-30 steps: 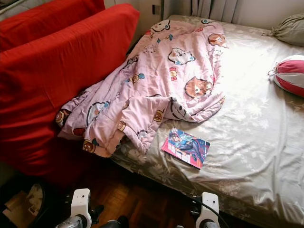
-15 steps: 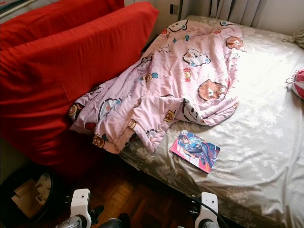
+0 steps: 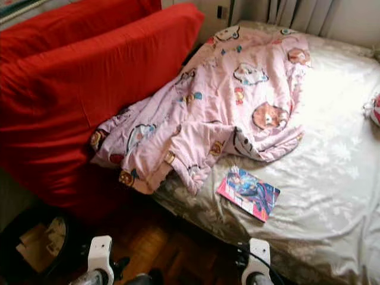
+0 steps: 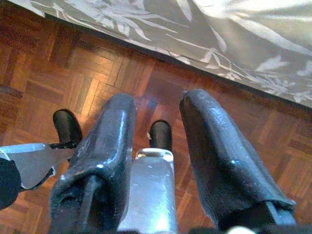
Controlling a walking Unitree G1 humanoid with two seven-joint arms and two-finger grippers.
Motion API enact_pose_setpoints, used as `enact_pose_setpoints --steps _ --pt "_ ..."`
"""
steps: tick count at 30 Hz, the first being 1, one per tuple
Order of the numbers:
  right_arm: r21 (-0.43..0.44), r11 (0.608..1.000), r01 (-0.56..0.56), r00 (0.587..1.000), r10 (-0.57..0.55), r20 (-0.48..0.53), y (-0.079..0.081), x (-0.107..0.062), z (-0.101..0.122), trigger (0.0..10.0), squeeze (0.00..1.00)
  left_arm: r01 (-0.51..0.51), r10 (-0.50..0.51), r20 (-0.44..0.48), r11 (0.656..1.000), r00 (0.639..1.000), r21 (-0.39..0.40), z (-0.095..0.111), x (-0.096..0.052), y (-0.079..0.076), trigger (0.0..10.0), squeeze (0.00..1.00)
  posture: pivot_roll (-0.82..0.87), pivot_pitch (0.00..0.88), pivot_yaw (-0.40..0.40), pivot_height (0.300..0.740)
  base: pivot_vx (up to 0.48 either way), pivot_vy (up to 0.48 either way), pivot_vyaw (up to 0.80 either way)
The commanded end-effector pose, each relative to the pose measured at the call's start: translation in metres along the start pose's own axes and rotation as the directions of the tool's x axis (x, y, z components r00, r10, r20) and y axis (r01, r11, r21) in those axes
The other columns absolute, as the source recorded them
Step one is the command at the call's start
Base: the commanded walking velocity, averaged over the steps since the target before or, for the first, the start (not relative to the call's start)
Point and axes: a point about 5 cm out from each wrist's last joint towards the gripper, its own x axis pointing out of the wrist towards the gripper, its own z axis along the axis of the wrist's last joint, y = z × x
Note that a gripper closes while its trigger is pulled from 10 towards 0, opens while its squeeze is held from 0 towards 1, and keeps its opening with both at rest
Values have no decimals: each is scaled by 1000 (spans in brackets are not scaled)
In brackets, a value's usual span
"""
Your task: Clean up the room
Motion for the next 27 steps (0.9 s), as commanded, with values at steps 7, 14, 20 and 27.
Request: enact_pose_setpoints --steps 7,14,20,27 --pt "7 1000 1 1000 -1 -12 0 -1 -6 10000 0 -8 8 -27 1000 1000 -3 -11 -3 4 10000 0 -51 165 23 740 292 0 0" --pt "8 1000 1 1000 -1 6 1 -1 -4 10000 0 1 -1 -8 1000 1000 9 -10 -3 4 10000 0 -56 152 26 740 290 0 0" --pt "13 1000 -8 997 7 71 2 1 10 10000 0 9 -8 40 1000 999 -17 -8 -4 4 10000 0 -58 146 29 740 0 0 0" --pt "10 1000 -19 956 16 294 4 2 58 10000 0 78 -74 338 997 938 1 68 1 -2 10000 0 -44 132 26 740 0 0 0"
